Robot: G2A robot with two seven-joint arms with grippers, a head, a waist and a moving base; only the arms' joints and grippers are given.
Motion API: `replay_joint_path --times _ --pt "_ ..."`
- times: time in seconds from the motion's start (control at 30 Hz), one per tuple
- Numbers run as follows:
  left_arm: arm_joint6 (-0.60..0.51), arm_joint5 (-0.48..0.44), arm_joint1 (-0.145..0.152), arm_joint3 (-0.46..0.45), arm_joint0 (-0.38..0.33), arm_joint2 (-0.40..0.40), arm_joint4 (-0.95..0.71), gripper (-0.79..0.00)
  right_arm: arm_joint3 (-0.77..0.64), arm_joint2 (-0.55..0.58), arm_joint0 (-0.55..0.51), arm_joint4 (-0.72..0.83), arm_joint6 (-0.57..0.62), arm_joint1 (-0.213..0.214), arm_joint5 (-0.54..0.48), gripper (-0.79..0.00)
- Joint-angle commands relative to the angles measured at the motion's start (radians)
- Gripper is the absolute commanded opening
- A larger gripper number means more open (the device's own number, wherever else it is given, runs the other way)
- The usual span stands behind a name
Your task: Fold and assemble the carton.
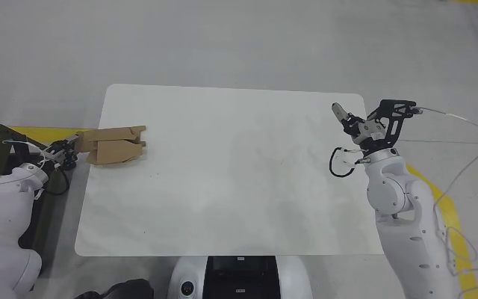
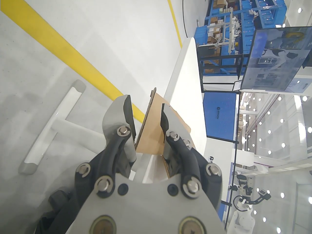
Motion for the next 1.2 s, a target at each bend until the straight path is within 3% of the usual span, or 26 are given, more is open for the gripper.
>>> replay_joint_path --times 0.0,0.03,0.07,0.1,0.83,0.97,1.17 --pt "-0.035 0.011 -0.007 -0.023 -0.007 0.023 0.057 -0.785 0.0 0.0 0.0 0.0 0.0 0.0 0.0 0.0" --pt "-0.035 0.011 -0.007 -0.023 -0.007 0.023 0.057 -0.785 0.0 0.0 0.0 0.0 0.0 0.0 0.0 0.0" --pt "-0.035 0.011 -0.007 -0.023 -0.007 0.023 0.057 -0.523 0.0 0.0 0.0 0.0 0.0 0.0 0.0 0.0" --pt "-0.035 0.011 -0.007 -0.023 -0.007 0.023 0.057 0.0 0.0 0.0 0.0 0.0 0.0 0.0 0.0 0.0" --pt "-0.035 0.011 -0.007 -0.023 -0.007 0.023 0.057 0.0 0.0 0.0 0.0 0.0 0.0 0.0 0.0 0.0" --pt "0.068 0.007 -0.003 -0.025 0.009 -0.013 0.011 0.0 0.0 0.0 0.0 0.0 0.0 0.0 0.0 0.0" --pt "0.078 -0.015 0.026 -0.034 0.026 -0.077 -0.041 0.0 0.0 0.0 0.0 0.0 0.0 0.0 0.0 0.0"
